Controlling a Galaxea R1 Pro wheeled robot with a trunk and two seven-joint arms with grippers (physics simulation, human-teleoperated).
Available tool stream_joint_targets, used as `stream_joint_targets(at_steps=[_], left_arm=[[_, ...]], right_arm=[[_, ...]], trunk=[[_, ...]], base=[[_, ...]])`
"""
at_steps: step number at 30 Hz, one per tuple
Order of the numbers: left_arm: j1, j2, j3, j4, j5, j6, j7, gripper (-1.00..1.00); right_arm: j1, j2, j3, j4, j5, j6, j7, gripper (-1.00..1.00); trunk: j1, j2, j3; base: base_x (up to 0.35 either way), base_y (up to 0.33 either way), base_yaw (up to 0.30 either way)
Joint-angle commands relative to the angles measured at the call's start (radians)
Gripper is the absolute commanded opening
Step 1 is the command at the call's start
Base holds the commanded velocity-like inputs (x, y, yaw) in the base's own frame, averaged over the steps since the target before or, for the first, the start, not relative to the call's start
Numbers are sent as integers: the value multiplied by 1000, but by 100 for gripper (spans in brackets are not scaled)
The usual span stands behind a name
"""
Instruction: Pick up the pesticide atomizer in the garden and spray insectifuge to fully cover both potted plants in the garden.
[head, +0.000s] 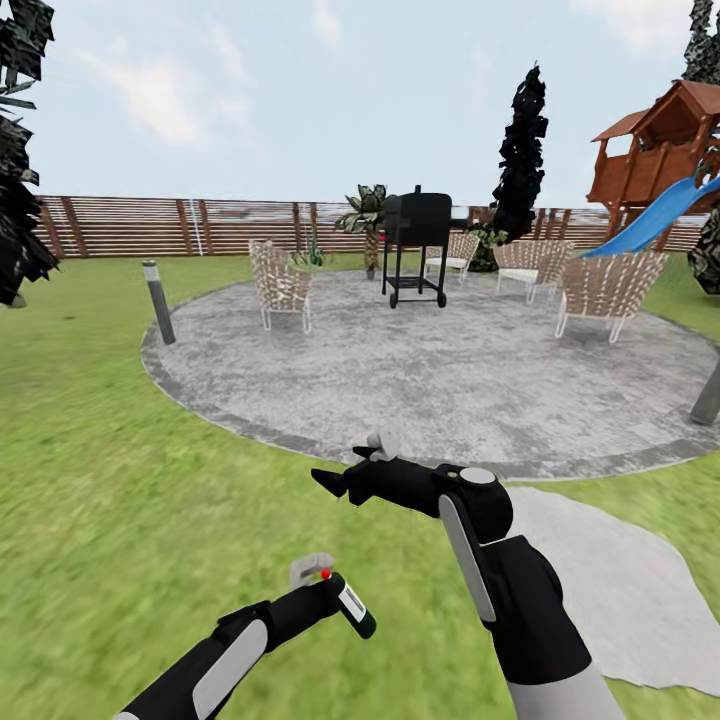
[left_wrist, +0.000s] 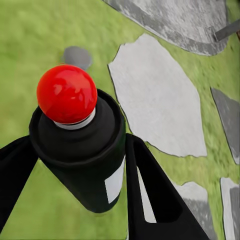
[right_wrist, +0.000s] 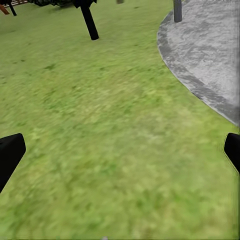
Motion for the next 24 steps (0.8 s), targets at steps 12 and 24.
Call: stream_joint_targets(at_steps=[12, 24], left_arm=[[-1, 1, -2, 0, 8, 3, 0, -100], [-1, 1, -2, 0, 8, 3, 0, -100]], right_arm=[[-1, -3, -1, -1, -5, 6, 0, 100], [-1, -3, -1, -2, -5, 6, 0, 100]], trunk=[[0, 0, -1], [0, 0, -1]], base=[[337, -98, 0], [337, -98, 0]])
